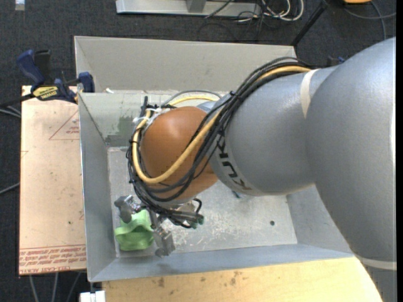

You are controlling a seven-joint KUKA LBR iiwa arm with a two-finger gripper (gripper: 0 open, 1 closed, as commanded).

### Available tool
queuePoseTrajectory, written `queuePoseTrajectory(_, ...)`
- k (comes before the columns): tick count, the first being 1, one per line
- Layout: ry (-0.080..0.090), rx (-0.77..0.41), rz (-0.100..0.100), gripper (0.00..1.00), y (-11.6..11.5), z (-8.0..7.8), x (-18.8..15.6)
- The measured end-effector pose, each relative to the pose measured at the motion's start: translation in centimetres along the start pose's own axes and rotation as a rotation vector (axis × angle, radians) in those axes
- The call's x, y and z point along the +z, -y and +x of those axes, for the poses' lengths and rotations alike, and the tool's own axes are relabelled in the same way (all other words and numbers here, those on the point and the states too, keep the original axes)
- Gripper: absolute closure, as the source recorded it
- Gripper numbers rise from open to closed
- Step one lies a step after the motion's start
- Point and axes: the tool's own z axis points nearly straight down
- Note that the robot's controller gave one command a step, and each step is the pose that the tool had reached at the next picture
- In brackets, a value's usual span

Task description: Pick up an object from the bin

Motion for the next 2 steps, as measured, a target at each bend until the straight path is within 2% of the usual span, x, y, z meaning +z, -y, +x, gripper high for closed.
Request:
queuePoseTrajectory(1,0.004,-0.208,0.007,0.00,-0.15,-1.66,7.24)
queuePoseTrajectory(2,0.004,-0.208,0.003,1.00,-0.37,-1.63,7.19)
